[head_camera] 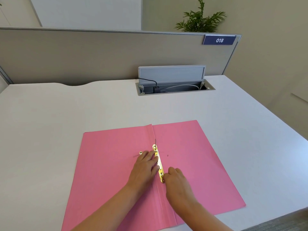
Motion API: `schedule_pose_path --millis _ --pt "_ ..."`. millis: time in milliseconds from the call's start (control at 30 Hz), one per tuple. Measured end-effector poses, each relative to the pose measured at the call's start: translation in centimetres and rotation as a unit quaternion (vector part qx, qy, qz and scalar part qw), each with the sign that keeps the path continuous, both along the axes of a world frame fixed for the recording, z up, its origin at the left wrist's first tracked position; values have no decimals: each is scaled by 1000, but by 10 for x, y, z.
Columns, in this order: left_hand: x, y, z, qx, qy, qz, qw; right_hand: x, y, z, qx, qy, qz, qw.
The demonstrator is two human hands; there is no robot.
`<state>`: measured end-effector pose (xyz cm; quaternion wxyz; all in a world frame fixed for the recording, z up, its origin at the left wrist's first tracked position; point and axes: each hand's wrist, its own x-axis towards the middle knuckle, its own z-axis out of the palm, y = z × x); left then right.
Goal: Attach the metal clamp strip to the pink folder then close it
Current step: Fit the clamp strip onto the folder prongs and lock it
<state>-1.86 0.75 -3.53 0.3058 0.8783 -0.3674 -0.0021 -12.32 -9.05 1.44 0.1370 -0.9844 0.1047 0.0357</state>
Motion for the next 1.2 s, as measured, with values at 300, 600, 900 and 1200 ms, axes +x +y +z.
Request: schedule_pose_path --millis 300,600,900,1200 --pt "-4 2 4 -18 13 0 1000 -17 10 -18 46 -46 -68 996" --pt "-2 4 -2 14 15 2 1000 -25 8 -37 -14 -28 -30 999" --pt "-4 5 4 2 21 -7 1000 -26 -7 -44 -21 -57 -25 998" --pt "-7 7 2 5 9 -8 1000 -17 -28 -17 193 1 -59 979"
